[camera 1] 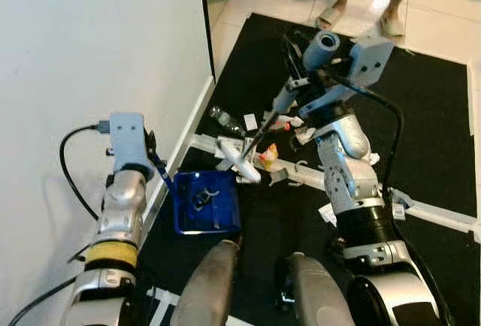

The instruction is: Sweep floor

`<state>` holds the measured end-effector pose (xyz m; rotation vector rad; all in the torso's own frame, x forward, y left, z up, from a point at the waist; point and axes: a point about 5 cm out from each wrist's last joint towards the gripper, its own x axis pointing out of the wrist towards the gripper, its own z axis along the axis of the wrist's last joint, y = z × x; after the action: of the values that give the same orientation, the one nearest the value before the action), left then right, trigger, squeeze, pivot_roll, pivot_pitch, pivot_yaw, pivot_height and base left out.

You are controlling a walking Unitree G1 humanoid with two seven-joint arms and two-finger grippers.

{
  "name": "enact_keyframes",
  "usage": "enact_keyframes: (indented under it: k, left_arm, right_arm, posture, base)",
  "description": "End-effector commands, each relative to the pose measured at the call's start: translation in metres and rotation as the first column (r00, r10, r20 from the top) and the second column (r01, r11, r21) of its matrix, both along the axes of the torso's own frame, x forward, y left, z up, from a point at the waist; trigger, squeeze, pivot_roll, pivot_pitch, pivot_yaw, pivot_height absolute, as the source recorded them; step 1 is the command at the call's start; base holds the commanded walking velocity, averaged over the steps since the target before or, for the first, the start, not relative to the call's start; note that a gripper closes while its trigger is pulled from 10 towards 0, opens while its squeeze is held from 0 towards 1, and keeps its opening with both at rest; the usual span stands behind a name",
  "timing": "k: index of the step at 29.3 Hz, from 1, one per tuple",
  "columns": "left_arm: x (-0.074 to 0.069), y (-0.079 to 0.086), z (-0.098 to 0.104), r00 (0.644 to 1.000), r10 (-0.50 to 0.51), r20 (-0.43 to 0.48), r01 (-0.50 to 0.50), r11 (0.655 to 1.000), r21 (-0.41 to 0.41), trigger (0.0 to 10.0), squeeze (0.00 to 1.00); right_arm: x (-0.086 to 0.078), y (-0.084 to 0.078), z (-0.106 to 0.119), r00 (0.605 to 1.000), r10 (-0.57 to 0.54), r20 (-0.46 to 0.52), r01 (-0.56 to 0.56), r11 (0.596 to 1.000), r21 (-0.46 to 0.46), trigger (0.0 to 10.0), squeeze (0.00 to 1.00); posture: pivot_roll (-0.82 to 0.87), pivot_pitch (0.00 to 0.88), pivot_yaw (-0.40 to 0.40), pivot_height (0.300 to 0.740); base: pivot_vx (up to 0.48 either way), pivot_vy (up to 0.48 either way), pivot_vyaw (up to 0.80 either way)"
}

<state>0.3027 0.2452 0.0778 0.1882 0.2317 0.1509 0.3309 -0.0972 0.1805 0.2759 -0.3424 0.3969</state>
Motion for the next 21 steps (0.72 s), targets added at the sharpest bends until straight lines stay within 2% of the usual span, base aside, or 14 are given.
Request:
enact_keyframes:
  k: [1,5,11,12,13,21]
  left_arm:
    - [-0.003,0.015,-0.002,0.998,0.017,-0.061,-0.015,0.999,0.028,10.0,0.00]
    - [0.001,0.015,0.008,0.999,0.026,-0.034,-0.027,0.999,-0.025,10.0,0.00]
    - [0.001,0.016,0.013,0.997,0.065,-0.030,-0.067,0.995,-0.075,10.0,0.00]
    - [0.002,0.017,0.018,0.996,0.086,-0.023,-0.088,0.990,-0.113,10.0,0.00]
    - [0.002,0.017,0.018,0.996,0.086,-0.023,-0.088,0.990,-0.113,10.0,0.00]
    - [0.007,0.022,0.052,0.994,0.109,0.029,-0.104,0.984,-0.147,10.0,0.00]
  right_arm:
    - [0.000,-0.016,-0.002,0.998,-0.063,-0.006,0.063,0.998,0.002,10.0,0.00]
    - [0.002,-0.024,-0.008,0.993,-0.110,-0.032,0.109,0.994,-0.022,10.0,0.00]
    - [0.003,-0.021,-0.010,0.993,-0.105,-0.052,0.104,0.994,-0.033,10.0,0.00]
    - [0.003,-0.018,-0.012,0.994,-0.094,-0.059,0.091,0.995,-0.042,10.0,0.00]
    - [0.003,-0.018,-0.012,0.994,-0.094,-0.059,0.091,0.995,-0.042,10.0,0.00]
    - [0.008,-0.016,-0.014,0.994,-0.080,-0.069,0.076,0.995,-0.058,10.0,0.00]
  posture:
    - [0.03,0.072,-0.016,0.740]
    - [0.03,0.053,-0.017,0.740]
    - [0.04,0.030,-0.026,0.740]
    - [0.04,0.023,-0.030,0.740]
    - [0.04,0.023,-0.030,0.740]
    - [0.05,0.000,-0.050,0.740]
  base:
    - [0.000,0.000,0.00]
    - [0.000,0.000,0.00]
    - [0.000,0.000,0.00]
    - [0.000,0.000,0.00]
    - [0.000,0.000,0.00]
    - [0.000,0.000,0.00]
